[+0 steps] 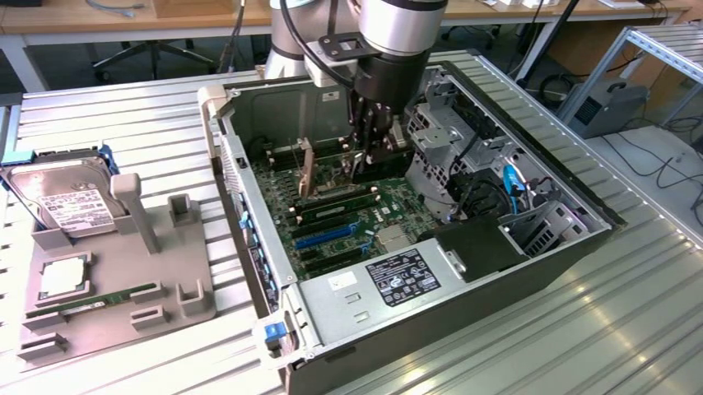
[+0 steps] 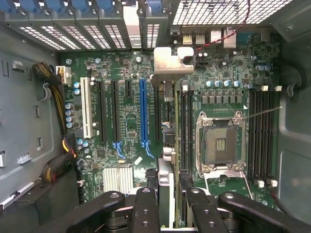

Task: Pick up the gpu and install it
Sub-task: 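Insert the gpu into the slot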

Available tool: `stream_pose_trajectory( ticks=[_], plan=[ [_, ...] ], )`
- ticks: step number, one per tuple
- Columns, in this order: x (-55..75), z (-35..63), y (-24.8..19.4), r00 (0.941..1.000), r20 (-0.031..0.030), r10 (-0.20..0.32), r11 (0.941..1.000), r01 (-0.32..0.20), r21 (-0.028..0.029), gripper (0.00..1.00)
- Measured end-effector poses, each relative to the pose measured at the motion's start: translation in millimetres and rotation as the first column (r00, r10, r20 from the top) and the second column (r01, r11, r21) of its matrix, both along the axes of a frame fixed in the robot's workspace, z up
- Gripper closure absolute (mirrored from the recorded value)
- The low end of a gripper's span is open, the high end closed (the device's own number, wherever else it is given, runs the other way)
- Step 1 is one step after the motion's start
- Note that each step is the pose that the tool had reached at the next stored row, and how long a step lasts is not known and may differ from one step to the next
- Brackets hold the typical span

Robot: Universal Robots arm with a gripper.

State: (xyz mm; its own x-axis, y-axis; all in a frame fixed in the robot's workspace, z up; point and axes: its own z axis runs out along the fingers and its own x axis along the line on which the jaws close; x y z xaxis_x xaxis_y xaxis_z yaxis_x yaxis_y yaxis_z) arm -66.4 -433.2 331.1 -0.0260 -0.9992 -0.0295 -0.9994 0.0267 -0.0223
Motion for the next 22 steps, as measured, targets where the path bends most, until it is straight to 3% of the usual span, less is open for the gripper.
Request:
stream_pose_trajectory(
  ticks=[22],
  plan=[
    [0.0,-8.5,-1.0,1.0000,0.0000,0.000,1.0000,0.000,0.0000,0.73]
  ],
)
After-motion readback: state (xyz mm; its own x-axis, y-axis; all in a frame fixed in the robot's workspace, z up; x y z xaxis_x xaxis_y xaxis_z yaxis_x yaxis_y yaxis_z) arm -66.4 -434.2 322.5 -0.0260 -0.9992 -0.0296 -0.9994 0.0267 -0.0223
